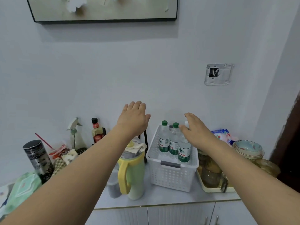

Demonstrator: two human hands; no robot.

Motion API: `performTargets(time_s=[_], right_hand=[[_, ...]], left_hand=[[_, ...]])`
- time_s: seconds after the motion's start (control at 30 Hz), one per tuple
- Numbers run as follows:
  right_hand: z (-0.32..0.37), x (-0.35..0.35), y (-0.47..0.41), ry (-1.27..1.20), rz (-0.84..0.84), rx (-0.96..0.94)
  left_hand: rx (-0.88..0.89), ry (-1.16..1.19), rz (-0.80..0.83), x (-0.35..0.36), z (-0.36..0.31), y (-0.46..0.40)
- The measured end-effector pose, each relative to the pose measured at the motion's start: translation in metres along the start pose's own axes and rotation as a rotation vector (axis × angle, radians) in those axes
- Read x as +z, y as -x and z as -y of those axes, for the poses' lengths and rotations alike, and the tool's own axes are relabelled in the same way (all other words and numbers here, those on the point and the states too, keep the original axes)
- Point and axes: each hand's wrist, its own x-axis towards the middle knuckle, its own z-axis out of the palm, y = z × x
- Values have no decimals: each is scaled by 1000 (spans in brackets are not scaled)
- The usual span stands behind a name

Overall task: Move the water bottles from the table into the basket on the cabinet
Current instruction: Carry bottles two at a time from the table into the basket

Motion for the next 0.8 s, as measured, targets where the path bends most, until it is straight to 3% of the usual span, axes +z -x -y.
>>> performTargets(time_s=[0.37, 0.8], right_hand=[[-1, -8, 12, 7, -21, 13], [-88, -62, 38, 46, -91, 197]], left_hand=[[21, 12, 23, 3, -7, 0], [199, 70, 29, 20, -112, -40]])
